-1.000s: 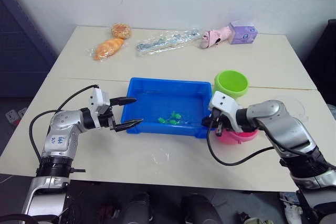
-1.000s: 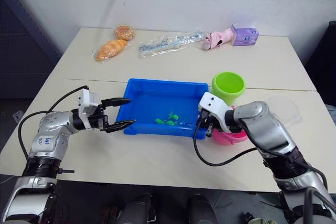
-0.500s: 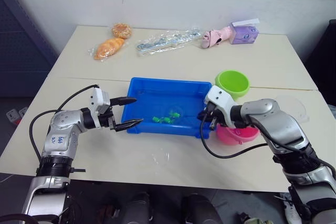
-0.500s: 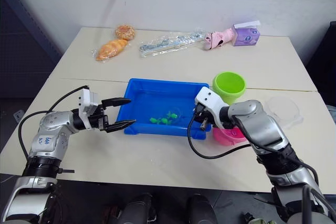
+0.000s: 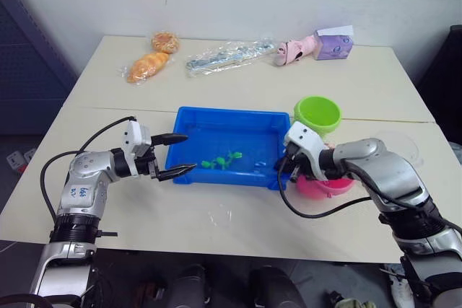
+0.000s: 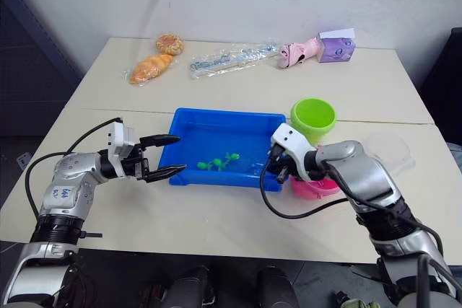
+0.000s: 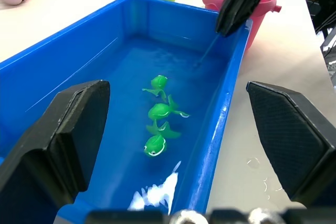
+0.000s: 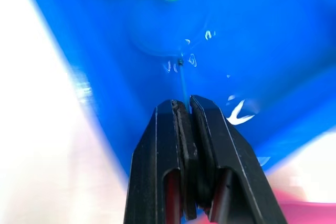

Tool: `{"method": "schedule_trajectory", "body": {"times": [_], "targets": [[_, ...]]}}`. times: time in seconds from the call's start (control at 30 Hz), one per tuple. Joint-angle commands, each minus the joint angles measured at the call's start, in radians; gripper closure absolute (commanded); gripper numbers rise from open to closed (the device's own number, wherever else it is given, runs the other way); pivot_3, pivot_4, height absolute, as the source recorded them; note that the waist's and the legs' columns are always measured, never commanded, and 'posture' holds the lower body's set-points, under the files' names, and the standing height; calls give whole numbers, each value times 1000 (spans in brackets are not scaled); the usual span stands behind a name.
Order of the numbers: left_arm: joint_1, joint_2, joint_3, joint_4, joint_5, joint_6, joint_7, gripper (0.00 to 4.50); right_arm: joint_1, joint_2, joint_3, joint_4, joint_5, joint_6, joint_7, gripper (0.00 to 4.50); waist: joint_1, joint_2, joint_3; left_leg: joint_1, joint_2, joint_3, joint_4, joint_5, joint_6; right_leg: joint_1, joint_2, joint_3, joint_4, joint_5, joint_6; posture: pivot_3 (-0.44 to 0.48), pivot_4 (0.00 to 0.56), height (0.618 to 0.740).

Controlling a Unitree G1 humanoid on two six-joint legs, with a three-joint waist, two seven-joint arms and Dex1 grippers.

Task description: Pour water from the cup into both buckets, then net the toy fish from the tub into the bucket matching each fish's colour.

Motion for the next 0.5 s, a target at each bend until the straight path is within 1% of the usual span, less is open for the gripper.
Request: {"method": "schedule_trajectory", "body": {"times": [0.03,0.23,0.5], "targets": [[-20,17,23,1,0,-17,-8,27,-21,32,-32,-32,58,67,-16,4500,-1,0,0,0,0,0,0,0,0,0,0,0,0,0,0,0,150,740],[-16,19,24,-3,-3,-16,-7,27,-38,104,-63,17,108,142,-67,4500,0,0,0,0,0,0,-1,0,-1,-1,0,0,0,0,0,0,150,740],[-13,30,34,2,1,-20,1,27,-60,164,-63,72,120,132,-133,4500,-1,0,0,0,0,0,-2,0,-1,-1,0,0,-2,0,0,0,150,740]]}}
